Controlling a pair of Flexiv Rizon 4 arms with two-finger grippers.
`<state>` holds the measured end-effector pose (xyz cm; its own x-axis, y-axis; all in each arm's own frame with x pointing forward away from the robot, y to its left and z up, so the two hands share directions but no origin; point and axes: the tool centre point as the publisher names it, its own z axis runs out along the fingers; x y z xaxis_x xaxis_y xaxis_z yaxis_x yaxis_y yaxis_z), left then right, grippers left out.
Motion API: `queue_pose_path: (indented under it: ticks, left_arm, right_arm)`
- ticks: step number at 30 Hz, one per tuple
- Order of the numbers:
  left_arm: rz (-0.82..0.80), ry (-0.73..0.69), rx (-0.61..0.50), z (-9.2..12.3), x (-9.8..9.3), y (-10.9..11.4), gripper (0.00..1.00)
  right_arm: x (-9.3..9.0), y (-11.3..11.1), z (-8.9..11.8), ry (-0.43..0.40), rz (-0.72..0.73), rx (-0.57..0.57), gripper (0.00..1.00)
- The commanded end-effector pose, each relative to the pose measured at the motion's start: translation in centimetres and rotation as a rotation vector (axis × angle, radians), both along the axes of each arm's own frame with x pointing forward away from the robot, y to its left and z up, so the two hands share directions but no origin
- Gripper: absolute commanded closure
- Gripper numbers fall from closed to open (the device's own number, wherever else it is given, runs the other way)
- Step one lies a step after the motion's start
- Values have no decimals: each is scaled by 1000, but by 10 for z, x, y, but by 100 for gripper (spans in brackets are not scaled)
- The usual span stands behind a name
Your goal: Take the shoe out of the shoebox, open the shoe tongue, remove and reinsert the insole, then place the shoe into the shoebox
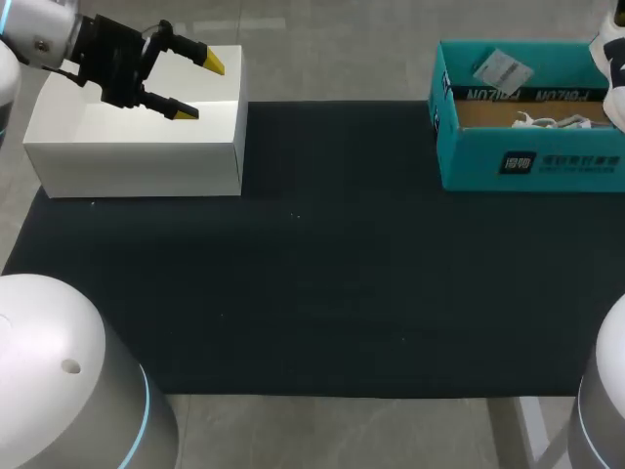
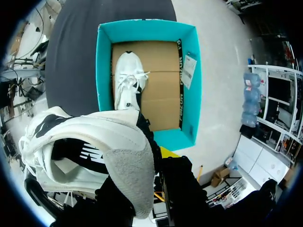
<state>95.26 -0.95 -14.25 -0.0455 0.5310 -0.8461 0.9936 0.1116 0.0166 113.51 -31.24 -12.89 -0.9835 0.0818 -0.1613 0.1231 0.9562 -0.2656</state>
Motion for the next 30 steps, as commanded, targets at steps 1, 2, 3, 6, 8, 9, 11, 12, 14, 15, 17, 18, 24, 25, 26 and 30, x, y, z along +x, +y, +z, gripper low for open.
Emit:
queue_pose_path:
  ticks: [1,2,3,6,8,9,11,12,14,15,17,18,24,25,26,30]
  left_arm:
    - [-2,1,3,0,1,0,0]
    - [-2,1,3,0,1,0,0]
    - [-2,1,3,0,1,0,0]
    - [-2,1,3,0,1,0,0]
    - [-2,1,3,0,1,0,0]
    - [-2,1,3,0,1,0,0]
    - [-2,1,3,0,1,0,0]
    - [-2,1,3,0,1,0,0]
    - [-2,1,3,0,1,0,0]
    - [-2,1,3,0,1,0,0]
    - [-2,1,3,0,1,0,0]
    - [-2,1,3,0,1,0,0]
    - [-2,1,3,0,1,0,0]
    - [-2,1,3,0,1,0,0]
    - [-2,1,3,0,1,0,0]
    - [-2,1,3,0,1,0,0]
  right_arm:
    - [27,-7,0,33,-4,-6,100]
    - [31,-8,-1,33,-3,-8,100]
    - [35,-9,-2,33,-7,-21,100]
    - [46,-7,-5,20,-20,-24,100]
    - [54,-7,-8,7,-31,-23,100]
    - [58,-8,-10,0,-42,-13,100]
    - [63,-10,-14,0,-47,0,100]
    - [66,-13,-17,0,-55,-3,100]
    - [69,-19,-21,6,-62,13,100]
    - [71,-22,-22,10,-64,11,100]
    - [72,-29,-23,18,-76,21,100]
    - [74,-32,-24,18,-92,21,100]
    - [78,-37,-23,36,-248,28,100]
    - [79,-40,-24,36,-325,12,100]
    - [78,-42,-26,37,-361,25,100]
    - [73,-58,-27,10,-711,129,100]
